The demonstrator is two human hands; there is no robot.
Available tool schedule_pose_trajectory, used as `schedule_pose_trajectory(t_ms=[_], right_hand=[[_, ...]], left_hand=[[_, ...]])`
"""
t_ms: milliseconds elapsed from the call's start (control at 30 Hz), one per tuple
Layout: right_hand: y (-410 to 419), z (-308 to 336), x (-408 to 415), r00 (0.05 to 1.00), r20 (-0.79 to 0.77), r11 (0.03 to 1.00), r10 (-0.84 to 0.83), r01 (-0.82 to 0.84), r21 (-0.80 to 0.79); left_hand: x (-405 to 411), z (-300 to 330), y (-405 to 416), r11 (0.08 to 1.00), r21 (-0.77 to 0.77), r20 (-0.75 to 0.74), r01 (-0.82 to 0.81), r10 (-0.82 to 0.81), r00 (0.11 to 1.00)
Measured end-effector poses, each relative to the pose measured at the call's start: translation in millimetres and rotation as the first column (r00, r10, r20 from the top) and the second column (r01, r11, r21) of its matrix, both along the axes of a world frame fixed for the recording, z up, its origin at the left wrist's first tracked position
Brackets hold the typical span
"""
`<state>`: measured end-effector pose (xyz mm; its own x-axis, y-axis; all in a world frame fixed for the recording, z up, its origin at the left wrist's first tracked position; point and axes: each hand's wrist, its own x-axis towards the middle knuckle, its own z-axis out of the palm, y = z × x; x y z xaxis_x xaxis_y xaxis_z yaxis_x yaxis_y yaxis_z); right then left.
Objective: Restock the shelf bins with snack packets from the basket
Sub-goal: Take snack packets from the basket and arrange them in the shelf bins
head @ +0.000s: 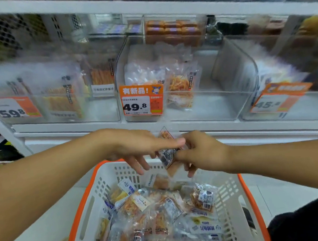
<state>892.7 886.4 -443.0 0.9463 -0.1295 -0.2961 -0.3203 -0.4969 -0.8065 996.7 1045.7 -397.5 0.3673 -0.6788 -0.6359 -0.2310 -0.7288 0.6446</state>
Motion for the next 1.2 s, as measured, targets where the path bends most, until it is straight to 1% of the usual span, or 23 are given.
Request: schedule_pose_trajectory(t_ms=[33, 100, 133, 200, 267, 300, 367, 433, 467, 500, 533, 567, 600, 633, 733, 767, 800, 833, 867, 933, 1033, 1100, 1200], right_hand=[[2.3, 13.3, -6.4, 0.996, 0.084, 1.000, -0.024, 0.023, 0.014], [6.4, 28.5, -13.0, 0.975, 0.217, 0.999, -0.052, 0.053, 0.002], [6.8, 33.9, -13.0, 0.970, 0.244, 1.000, -0.020, 0.024, -0.016], [2.8, 44.3, -5.5, 0.971, 0.233, 0.999, 0.047, -0.051, 0.012], [-5.0, 61.5, 0.9, 0.967, 0.248, 0.998, 0.060, -0.065, 0.013], [-10.5, 71.1, 3.6, 0.962, 0.271, 1.000, 0.020, -0.022, 0.002], [-22.0, 85.3, 8.3, 0.925, 0.354, 0.988, -0.139, 0.154, -0.013], [-34.9, 94.0, 15.5, 0.856, 0.415, 0.949, -0.309, 0.303, 0.081], [-41.2, 98.3, 19.5, 0.859, 0.393, 0.945, -0.328, 0.296, 0.141], [-46.4, 102.6, 23.0, 0.893, 0.356, 0.959, -0.275, 0.226, 0.173], [-49.8, 106.6, 26.0, 0.930, 0.327, 0.979, -0.168, 0.119, 0.164], [-51.7, 109.9, 28.3, 0.943, 0.327, 0.989, -0.066, 0.017, 0.149], [-53.7, 111.8, 31.6, 0.934, 0.358, 0.988, -0.019, -0.037, 0.147], [-55.8, 113.9, 35.5, 0.908, 0.417, 0.985, -0.033, -0.040, 0.165], [-71.4, 125.7, 48.5, 0.752, 0.604, 0.953, -0.266, 0.112, 0.280], [-79.6, 129.5, 51.9, 0.689, 0.661, 0.952, -0.297, 0.161, 0.260], [-87.7, 130.9, 55.0, 0.638, 0.715, 0.957, -0.288, 0.220, 0.189], [-97.3, 127.8, 59.2, 0.610, 0.755, 0.954, -0.241, 0.290, 0.071], [-105.4, 121.6, 63.4, 0.620, 0.763, 0.934, -0.185, 0.352, -0.059], [-114.0, 105.5, 71.0, 0.719, 0.686, 0.885, -0.108, 0.385, -0.264], [-113.8, 86.4, 79.9, 0.851, 0.522, 0.871, -0.055, 0.297, -0.392], [-112.8, 83.1, 84.5, 0.902, 0.432, 0.837, -0.015, 0.248, -0.488], [-112.8, 82.4, 92.7, 0.922, 0.386, 0.776, -0.004, 0.247, -0.581]], left_hand=[[-7.2, 1.9, -5.3, 0.983, -0.152, -0.068, -0.101, 0.092, 0.993], [-17.8, -0.1, -15.9, 0.873, -0.394, -0.143, -0.287, 0.250, 0.958], [-18.7, -5.0, -20.7, 0.808, -0.475, -0.151, -0.348, 0.315, 0.937], [-19.4, -6.5, -23.2, 0.715, -0.581, -0.164, -0.389, 0.365, 0.916], [-18.7, -1.0, -20.5, 0.704, -0.609, -0.172, -0.366, 0.334, 0.927], [-16.2, 1.8, -20.3, 0.696, -0.633, -0.158, -0.340, 0.314, 0.936], [-10.1, 8.9, -24.0, 0.624, -0.717, -0.088, -0.311, 0.361, 0.928], [-0.3, 16.1, -29.2, 0.540, -0.776, -0.075, -0.327, 0.435, 0.897], [3.9, 19.5, -31.2, 0.518, -0.789, -0.088, -0.330, 0.437, 0.895], [6.4, 23.5, -32.9, 0.515, -0.797, -0.084, -0.316, 0.424, 0.902], [9.4, 25.3, -34.2, 0.524, -0.800, -0.066, -0.294, 0.410, 0.910], [10.6, 27.9, -35.8, 0.528, -0.802, -0.051, -0.280, 0.407, 0.912], [13.4, 28.8, -37.9, 0.517, -0.810, -0.036, -0.278, 0.429, 0.902], [15.9, 29.1, -40.4, 0.492, -0.818, -0.034, -0.297, 0.475, 0.879], [23.3, 27.9, -44.6, 0.392, -0.823, -0.111, -0.411, 0.599, 0.793], [25.0, 27.3, -43.4, 0.380, -0.819, -0.122, -0.429, 0.616, 0.778], [26.5, 25.7, -41.3, 0.387, -0.815, -0.113, -0.431, 0.623, 0.774], [27.0, 24.1, -38.4, 0.406, -0.808, -0.094, -0.428, 0.627, 0.773], [27.7, 22.3, -34.8, 0.429, -0.799, -0.070, -0.421, 0.629, 0.774], [30.2, 19.3, -28.6, 0.464, -0.785, -0.033, -0.410, 0.630, 0.776], [35.8, 17.5, -21.4, 0.491, -0.781, 0.012, -0.385, 0.629, 0.778], [38.8, 15.6, -17.8, 0.505, -0.773, 0.019, -0.384, 0.623, 0.782], [43.0, 11.9, -14.6, 0.535, -0.754, 0.028, -0.381, 0.606, 0.795]])
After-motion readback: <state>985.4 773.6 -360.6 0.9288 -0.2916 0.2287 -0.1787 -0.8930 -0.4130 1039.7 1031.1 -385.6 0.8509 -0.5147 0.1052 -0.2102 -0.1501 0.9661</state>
